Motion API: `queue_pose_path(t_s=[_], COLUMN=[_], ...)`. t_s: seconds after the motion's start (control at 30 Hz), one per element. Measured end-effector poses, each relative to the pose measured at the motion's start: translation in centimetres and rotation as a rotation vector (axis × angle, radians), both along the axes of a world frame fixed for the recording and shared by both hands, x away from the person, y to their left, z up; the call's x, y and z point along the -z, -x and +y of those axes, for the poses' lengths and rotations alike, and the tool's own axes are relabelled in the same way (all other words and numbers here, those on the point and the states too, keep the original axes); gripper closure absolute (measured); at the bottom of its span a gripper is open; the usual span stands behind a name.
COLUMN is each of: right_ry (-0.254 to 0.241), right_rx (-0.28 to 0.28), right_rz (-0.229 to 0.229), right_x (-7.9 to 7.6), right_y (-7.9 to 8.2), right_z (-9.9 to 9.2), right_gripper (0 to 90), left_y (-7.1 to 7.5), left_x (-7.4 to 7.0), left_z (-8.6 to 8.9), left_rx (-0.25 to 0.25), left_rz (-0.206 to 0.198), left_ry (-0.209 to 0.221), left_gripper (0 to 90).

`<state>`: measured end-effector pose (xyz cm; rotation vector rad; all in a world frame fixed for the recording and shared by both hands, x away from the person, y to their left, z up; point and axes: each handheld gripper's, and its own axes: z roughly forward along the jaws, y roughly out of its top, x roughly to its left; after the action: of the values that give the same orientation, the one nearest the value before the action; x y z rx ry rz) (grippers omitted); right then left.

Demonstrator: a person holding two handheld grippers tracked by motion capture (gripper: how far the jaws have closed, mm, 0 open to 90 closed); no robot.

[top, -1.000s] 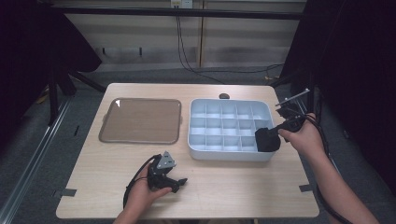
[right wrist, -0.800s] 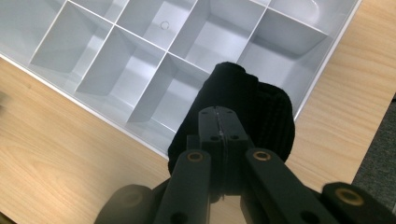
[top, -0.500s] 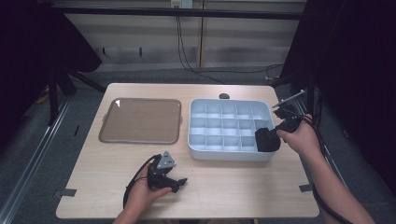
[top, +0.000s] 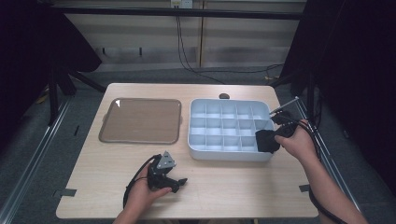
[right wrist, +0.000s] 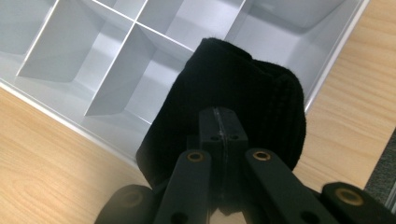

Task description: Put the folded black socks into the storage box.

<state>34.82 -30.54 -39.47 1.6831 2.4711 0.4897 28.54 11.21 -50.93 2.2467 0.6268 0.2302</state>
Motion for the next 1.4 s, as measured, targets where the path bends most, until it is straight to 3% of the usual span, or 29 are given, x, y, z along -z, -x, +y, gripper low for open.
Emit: queue_pose_path(t_s=[0.6, 1.4], right_ry=[-0.012, 0.004], right_rx=[0.008, 0.013], right_rz=[0.037, 0.03], right_x=[1.6, 2.7], right_y=[-0.2, -0.2], right_z=[0.0, 0.2], right_gripper=[90.0, 90.0], left_y=[0.1, 0.0], left_x=[0.0, -0.1], left_z=[0.0, 0.0], left_rx=[-0.006, 0.003], left_rz=[0.006, 0.003], left_ry=[0.003, -0.009], left_gripper=[15.0, 15.0])
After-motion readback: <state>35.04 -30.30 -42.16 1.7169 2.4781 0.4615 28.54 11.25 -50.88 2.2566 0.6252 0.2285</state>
